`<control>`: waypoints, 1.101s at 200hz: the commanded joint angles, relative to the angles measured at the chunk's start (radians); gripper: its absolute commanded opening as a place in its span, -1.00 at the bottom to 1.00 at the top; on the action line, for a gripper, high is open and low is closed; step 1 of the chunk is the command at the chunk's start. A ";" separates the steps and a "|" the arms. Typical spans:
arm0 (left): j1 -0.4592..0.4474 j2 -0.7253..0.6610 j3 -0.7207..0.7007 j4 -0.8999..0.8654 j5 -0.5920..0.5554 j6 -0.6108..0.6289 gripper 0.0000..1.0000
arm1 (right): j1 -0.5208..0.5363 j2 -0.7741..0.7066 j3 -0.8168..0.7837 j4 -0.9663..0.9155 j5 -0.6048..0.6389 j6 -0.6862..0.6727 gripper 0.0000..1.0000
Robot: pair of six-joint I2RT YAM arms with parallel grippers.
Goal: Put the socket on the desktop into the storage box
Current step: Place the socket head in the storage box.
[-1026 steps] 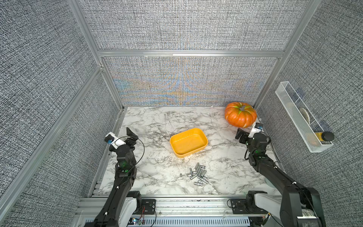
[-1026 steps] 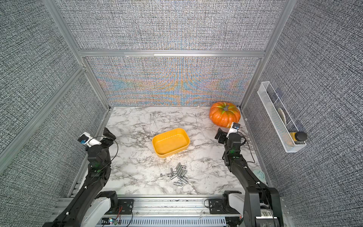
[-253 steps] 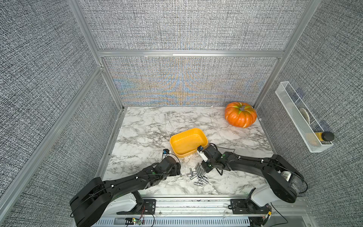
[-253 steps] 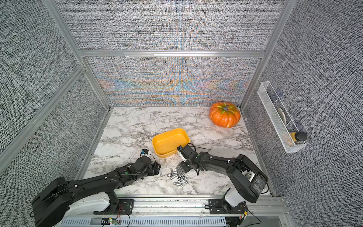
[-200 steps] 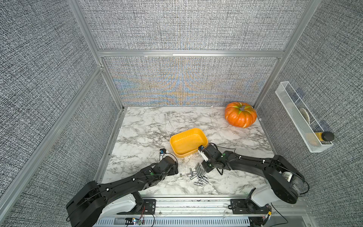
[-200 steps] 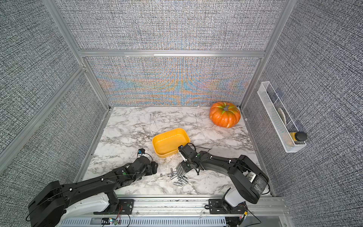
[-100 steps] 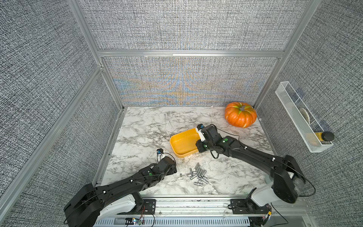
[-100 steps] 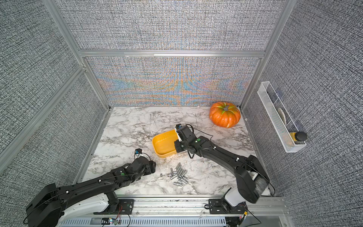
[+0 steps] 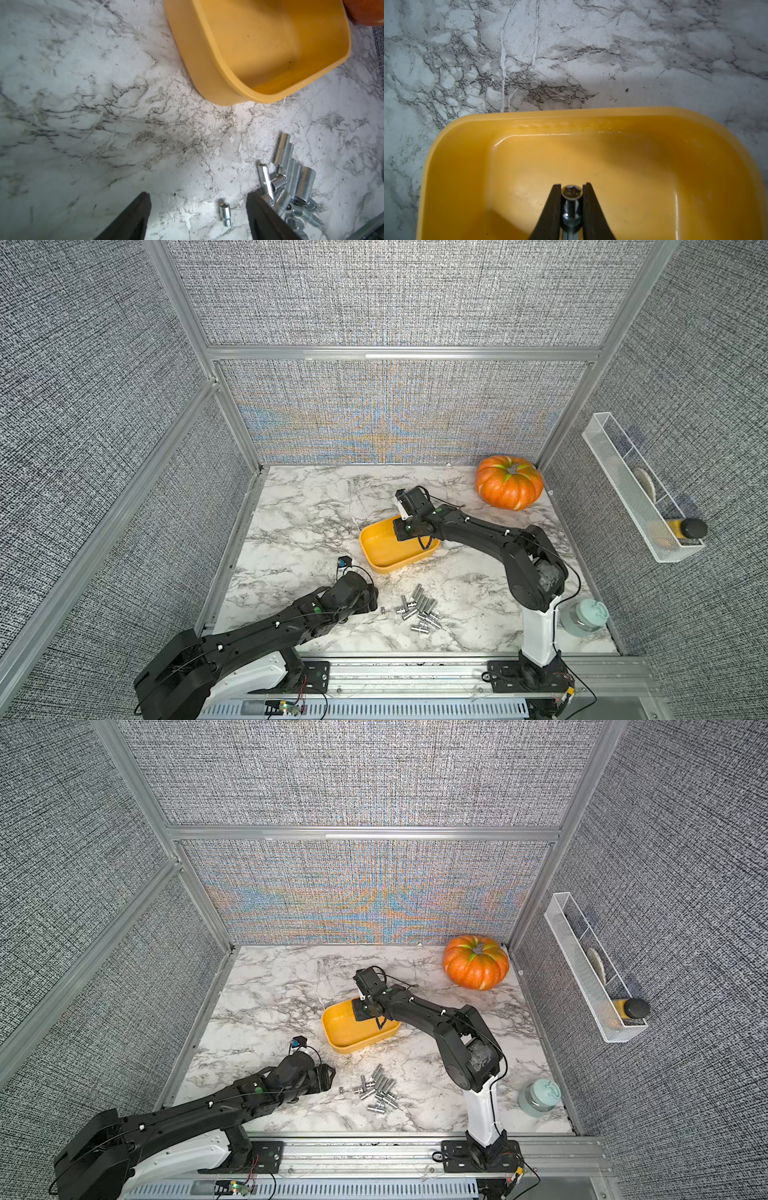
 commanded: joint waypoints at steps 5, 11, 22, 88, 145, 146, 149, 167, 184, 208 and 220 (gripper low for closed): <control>0.000 0.017 0.013 0.006 0.050 0.044 0.52 | 0.002 0.007 0.007 -0.019 0.005 -0.017 -0.58; 0.000 0.026 0.017 0.003 0.051 0.045 0.51 | 0.002 0.006 0.005 -0.020 0.006 -0.021 -0.53; 0.000 0.043 0.024 -0.005 0.059 0.051 0.48 | 0.002 0.005 0.002 -0.023 0.009 -0.025 -0.46; -0.016 0.127 0.071 -0.018 0.094 0.042 0.26 | 0.001 -0.087 -0.052 -0.016 0.033 -0.033 -0.25; -0.073 0.187 0.099 -0.052 0.084 0.024 0.05 | 0.001 -0.480 -0.395 0.068 0.104 0.066 -0.25; -0.074 0.188 0.099 -0.052 0.083 0.023 0.05 | 0.001 -0.498 -0.412 0.070 0.110 0.072 -0.25; -0.079 0.191 0.100 -0.053 0.081 0.019 0.03 | 0.001 -0.525 -0.432 0.069 0.116 0.078 -0.25; -0.106 0.199 0.106 -0.062 0.062 -0.019 -0.13 | 0.001 -0.678 -0.558 0.045 0.172 0.118 -0.25; -0.122 0.204 0.110 -0.063 0.052 -0.039 -0.16 | 0.001 -0.824 -0.659 -0.003 0.227 0.158 -0.24; -0.145 0.240 0.134 -0.061 0.046 -0.026 -0.20 | -0.001 -0.968 -0.781 -0.051 0.276 0.212 -0.23; -0.148 0.270 0.146 -0.064 0.044 -0.015 -0.24 | -0.001 -1.022 -0.820 -0.083 0.298 0.249 -0.23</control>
